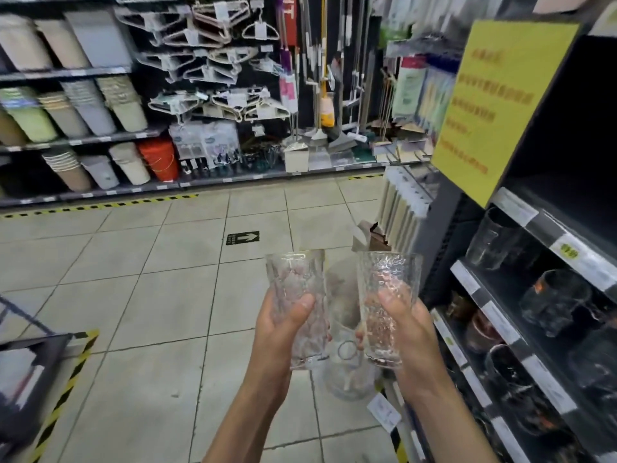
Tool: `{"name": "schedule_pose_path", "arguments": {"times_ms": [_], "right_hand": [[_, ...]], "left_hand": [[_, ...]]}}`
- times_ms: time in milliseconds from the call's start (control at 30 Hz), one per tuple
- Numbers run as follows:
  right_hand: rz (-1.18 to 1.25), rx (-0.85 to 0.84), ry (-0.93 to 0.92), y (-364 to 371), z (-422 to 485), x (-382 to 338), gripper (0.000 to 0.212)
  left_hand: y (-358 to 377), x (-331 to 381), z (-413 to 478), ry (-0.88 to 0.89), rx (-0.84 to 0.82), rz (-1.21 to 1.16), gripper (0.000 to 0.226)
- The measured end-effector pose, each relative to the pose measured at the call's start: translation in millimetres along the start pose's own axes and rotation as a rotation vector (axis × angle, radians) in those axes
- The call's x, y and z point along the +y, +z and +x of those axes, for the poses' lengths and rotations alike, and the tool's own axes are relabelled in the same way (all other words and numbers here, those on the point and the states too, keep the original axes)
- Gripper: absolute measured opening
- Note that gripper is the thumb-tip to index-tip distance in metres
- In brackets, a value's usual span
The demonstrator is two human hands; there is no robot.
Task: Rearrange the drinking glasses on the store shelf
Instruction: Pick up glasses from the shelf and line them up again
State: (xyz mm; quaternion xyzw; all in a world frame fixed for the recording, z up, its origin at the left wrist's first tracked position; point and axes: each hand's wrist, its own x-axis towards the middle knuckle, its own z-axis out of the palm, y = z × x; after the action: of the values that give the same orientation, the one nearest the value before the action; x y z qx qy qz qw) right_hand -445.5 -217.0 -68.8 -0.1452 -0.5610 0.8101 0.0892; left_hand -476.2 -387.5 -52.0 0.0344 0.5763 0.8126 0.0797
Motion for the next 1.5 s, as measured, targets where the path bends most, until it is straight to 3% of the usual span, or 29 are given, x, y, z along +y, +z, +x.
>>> {"name": "schedule_pose_path", "arguments": {"times_ms": [133,400,667,867,967,1167,1367,1500], "right_hand": [[-0.007,0.105,-0.074,-11,65,-30,0.09],[-0.069,0.327,-0.196,-60,121,-95,0.061],[-0.143,0.828,-0.473,-110,103,-143,0.063],[-0.276,1.232,-0.507,-126,89,-166,0.047],[-0.369,1.353,-0.435,-137,86,-175,0.063],[-0.469,1.423,-0.33,-175,94,-202,0.067],[-0.535,1.437,-0.306,-225,110,-213,0.083],[-0.517,1.386,-0.284,-252,116,-215,0.077]], "left_hand": [[36,4,79,-0.014,-0.109,0.029,0.068],[118,3,177,-0.046,-0.326,0.05,0.076],[249,-10,218,-0.13,-0.81,0.134,0.12],[329,-25,232,-0.113,-1.089,0.248,0.127],[358,-27,236,-0.096,-1.21,0.22,0.1],[411,-34,243,-0.027,-1.373,0.211,0.066],[464,-63,257,0.01,-1.42,0.229,0.085],[492,-84,264,-0.018,-1.353,0.216,0.106]]}}
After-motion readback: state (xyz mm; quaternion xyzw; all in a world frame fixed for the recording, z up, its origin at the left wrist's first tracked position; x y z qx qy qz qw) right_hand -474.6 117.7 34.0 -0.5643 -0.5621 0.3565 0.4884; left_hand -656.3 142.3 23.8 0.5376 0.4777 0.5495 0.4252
